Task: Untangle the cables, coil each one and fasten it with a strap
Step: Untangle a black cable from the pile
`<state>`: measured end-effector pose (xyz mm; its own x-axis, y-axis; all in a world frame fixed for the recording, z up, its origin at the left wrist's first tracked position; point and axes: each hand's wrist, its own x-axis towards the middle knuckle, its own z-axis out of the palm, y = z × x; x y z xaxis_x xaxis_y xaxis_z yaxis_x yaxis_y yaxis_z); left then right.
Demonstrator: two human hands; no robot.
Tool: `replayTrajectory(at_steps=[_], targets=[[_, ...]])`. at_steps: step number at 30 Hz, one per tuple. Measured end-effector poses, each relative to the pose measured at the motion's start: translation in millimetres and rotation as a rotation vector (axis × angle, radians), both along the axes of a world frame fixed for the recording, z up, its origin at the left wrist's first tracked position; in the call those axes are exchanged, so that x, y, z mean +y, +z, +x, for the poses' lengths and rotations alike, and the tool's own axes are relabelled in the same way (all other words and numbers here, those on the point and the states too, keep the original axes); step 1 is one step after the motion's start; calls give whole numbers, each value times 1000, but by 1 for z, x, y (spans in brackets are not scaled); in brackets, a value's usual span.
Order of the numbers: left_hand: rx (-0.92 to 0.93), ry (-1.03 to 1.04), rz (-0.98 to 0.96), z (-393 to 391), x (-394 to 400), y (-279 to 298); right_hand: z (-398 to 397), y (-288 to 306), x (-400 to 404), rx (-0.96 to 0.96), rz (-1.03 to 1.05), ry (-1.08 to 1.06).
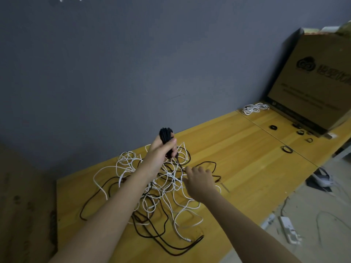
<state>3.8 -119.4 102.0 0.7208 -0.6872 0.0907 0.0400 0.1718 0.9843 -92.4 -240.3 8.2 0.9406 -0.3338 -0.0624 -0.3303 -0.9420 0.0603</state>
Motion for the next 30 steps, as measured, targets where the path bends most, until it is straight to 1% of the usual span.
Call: replayTrajectory(at_steps=[2, 4, 7, 9, 12, 13, 15, 17, 18, 20, 22, 24, 27, 29, 30], targets=[[-107, 27, 99, -1, -6, -4, 1, 2, 16, 25, -97, 134], [-205, 51, 209, -2, -10, -14, 0, 0, 28, -16, -138, 254], [-319, 119, 381, -3, -11, -34, -4, -5, 34, -197, -179, 380], [-379, 165, 487, -3, -9, -44, -4, -9, 34, -313, -144, 446], [-528, 168, 759, 6, 1, -59, -4, -5, 33, -426, 4, 484], [-553, 143, 824, 11, 5, -63, -4, -2, 30, -475, 40, 486], [-625, 35, 904, 17, 11, -72, -4, 4, 24, -510, 87, 489], [-705, -69, 960, 16, 16, -73, -4, 11, 14, -487, 132, 450], [-704, -106, 972, 14, 19, -73, -4, 15, 9, -471, 167, 401], [-620, -159, 966, 11, 26, -71, -4, 23, -4, -427, 287, 255], [-478, -211, 896, 6, 33, -63, -5, 29, -18, -418, 486, 115], [-295, -253, 720, -2, 34, -52, -6, 36, -23, -479, 673, 11], [-10, -291, 443, -15, 31, -30, -6, 49, -11, -593, 965, -54], [120, -257, 324, -21, 28, -18, -9, 57, 0, -628, 1193, -111], [156, -227, 295, -23, 27, -13, -12, 62, 6, -622, 1297, -148]])
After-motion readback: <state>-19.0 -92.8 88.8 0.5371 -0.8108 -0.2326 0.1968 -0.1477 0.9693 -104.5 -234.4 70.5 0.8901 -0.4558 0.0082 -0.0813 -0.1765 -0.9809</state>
